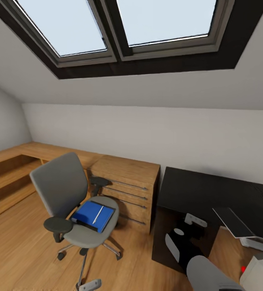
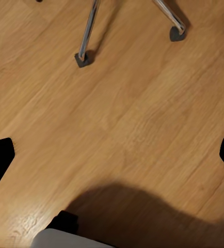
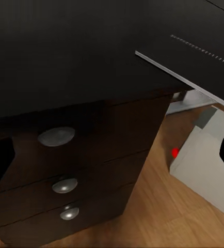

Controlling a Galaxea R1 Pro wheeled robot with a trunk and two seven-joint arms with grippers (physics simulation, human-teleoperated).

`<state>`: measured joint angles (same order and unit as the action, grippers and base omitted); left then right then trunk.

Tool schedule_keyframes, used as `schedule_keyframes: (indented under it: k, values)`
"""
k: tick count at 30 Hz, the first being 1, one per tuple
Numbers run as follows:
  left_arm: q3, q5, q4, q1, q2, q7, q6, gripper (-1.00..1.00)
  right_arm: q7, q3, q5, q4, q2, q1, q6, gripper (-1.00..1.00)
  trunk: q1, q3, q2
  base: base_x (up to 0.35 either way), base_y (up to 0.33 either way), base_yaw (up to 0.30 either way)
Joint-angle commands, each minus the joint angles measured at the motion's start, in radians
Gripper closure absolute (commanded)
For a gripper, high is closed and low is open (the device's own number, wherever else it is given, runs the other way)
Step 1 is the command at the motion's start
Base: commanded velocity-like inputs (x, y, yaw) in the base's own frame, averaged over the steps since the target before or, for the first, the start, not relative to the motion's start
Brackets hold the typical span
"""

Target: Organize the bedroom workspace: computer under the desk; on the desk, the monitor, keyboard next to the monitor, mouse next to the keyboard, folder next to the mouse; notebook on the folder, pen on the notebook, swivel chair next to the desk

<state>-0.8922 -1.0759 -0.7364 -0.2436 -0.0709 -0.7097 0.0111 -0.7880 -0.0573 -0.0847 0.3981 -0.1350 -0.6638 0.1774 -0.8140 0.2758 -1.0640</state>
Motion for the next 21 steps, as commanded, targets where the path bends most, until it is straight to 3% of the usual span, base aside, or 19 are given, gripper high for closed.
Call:
schedule_keyframes:
  k: [1, 6, 12, 17, 21]
  values:
    - [-0.007, -0.006, -0.001, -0.002, -0.001, -0.007, 0.001, -1.00, 0.001, -0.002, -0.007, 0.001, -0.001, 0.000, 0.008, -1.00, 0.000, 0.001, -0.001, 0.000, 0.000, 0.272]
    - [-0.006, -0.006, -0.001, -0.002, -0.001, -0.007, 0.001, -1.00, 0.002, -0.001, -0.006, -0.006, -0.002, 0.000, 0.008, -1.00, 0.000, 0.001, -0.001, 0.000, 0.000, 0.275]
    - [-0.003, -0.001, -0.001, -0.002, -0.006, -0.007, 0.003, -1.00, 0.002, 0.046, -0.007, -0.035, -0.004, 0.000, 0.009, -1.00, 0.000, 0.001, -0.001, 0.000, 0.000, 0.278]
    - [0.002, -0.002, 0.003, -0.002, -0.011, -0.007, 0.004, -1.00, 0.003, 0.059, -0.007, -0.039, -0.005, 0.000, 0.009, -1.00, 0.000, 0.001, -0.001, 0.000, 0.000, 0.278]
    - [0.007, -0.002, 0.028, -0.002, -0.014, -0.007, 0.006, -1.00, 0.003, 0.062, -0.006, -0.040, -0.021, 0.000, 0.009, -1.00, 0.000, 0.001, -0.001, 0.000, 0.000, 0.279]
